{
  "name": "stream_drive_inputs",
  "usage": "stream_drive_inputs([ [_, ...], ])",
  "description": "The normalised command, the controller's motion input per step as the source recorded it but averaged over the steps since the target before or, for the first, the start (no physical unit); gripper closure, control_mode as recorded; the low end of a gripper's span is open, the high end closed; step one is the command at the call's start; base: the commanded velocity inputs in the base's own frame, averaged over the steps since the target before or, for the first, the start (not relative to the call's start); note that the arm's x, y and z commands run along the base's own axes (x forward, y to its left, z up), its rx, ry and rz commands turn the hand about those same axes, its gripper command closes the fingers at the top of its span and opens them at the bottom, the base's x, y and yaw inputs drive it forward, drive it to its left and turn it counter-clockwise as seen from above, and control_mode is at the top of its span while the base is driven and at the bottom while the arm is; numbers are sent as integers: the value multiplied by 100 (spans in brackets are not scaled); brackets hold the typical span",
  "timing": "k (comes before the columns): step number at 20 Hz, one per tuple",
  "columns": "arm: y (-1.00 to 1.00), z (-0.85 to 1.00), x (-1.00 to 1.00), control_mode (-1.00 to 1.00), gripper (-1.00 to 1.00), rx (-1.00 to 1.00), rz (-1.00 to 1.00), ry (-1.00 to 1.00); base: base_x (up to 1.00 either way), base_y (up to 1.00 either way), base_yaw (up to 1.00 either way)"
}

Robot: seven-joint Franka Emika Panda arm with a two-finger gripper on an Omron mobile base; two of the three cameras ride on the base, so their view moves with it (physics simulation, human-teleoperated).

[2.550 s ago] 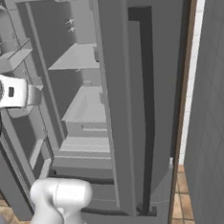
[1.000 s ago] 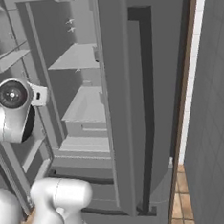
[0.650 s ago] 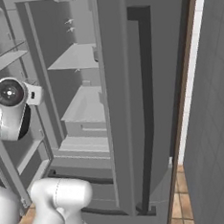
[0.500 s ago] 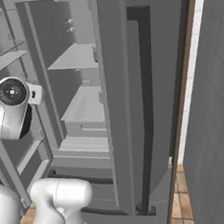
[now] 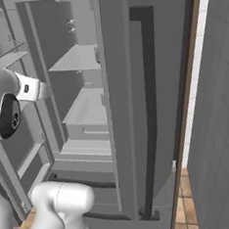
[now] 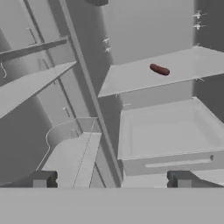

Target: Move the hot dog bun to the plate on the dining table and place the condiment next to that plate. Then navigate to the fridge and take the sausage and place it on the plate as well.

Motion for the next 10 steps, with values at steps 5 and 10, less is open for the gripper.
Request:
stream_drive_inputs([
  [5,-87,12,-16,-100,-100,-30,-31,10,0,0,0],
  [10,-33,-13,-27,-100,-100,-27,-16,9,0,0,0],
])
